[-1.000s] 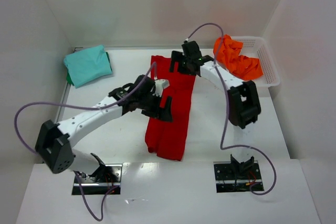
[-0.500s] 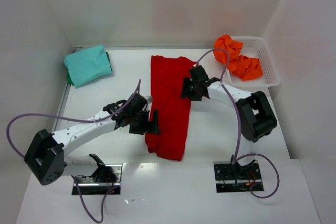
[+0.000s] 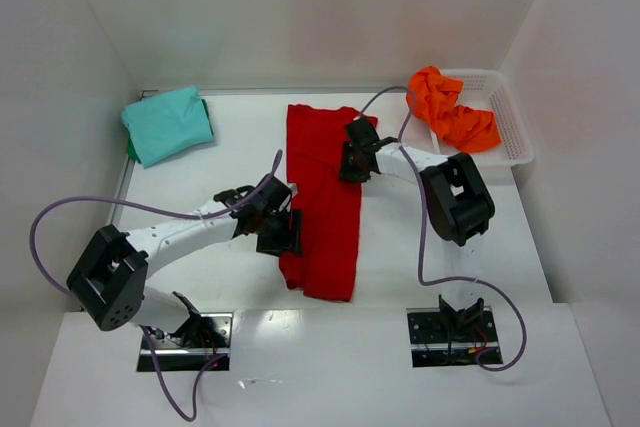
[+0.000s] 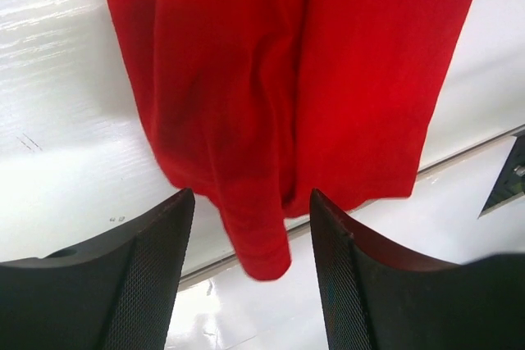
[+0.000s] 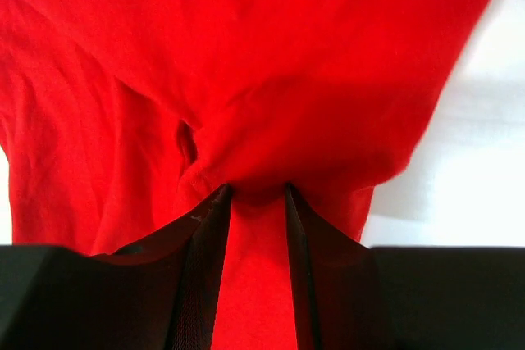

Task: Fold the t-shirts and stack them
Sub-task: Rotate the tshirt 90 degrees

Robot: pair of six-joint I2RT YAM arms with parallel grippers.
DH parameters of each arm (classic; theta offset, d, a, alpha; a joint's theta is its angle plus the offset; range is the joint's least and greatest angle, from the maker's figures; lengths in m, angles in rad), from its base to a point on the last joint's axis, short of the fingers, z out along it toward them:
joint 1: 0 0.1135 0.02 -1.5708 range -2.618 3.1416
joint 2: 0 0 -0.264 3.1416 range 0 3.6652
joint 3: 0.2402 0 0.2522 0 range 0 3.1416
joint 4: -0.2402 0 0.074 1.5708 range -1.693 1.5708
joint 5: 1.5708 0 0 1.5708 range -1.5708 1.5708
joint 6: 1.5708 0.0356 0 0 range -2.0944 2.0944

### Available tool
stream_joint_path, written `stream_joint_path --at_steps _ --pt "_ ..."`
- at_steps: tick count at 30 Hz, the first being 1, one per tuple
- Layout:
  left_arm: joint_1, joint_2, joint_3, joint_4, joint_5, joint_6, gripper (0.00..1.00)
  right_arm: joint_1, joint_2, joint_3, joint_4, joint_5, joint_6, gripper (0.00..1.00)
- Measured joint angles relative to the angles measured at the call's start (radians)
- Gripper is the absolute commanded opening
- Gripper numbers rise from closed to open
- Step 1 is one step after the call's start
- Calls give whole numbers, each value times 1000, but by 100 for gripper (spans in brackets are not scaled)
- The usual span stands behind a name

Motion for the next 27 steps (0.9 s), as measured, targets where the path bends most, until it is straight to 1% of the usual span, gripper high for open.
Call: stream_joint_path --at_steps 5,10,13,15,16,17,18,19,22,24,25,27 --pt "0 5 17 -16 0 0 66 -8 53 73 -6 10 -20 39" --pt "0 47 37 -24 1 4 66 -37 111 165 -27 11 -47 39" --pt "0 67 37 -33 2 7 66 -54 121 180 -29 16 -57 40" --pt "0 66 37 -35 4 8 66 -58 115 169 -22 19 -58 45" --pt "0 66 37 -34 5 8 68 -58 108 158 -13 24 -58 51" --pt "0 66 36 -34 6 8 68 -58 97 142 -8 27 -57 58" --pt "0 65 35 -35 7 7 70 -58 85 129 -7 30 -58 71" --pt "0 64 33 -32 9 6 70 -58 73 117 -6 32 -55 75" --pt "-2 58 19 -25 7 4 70 -59 22 62 -11 37 -59 78" --pt "-7 54 10 -18 2 -2 73 -60 -27 10 -18 37 -54 80" --pt "-8 47 0 -6 0 -5 75 -60 -52 -12 -23 37 -52 79" --pt "-9 24 -26 6 -9 -28 75 -60 -120 -60 -30 29 -47 72"
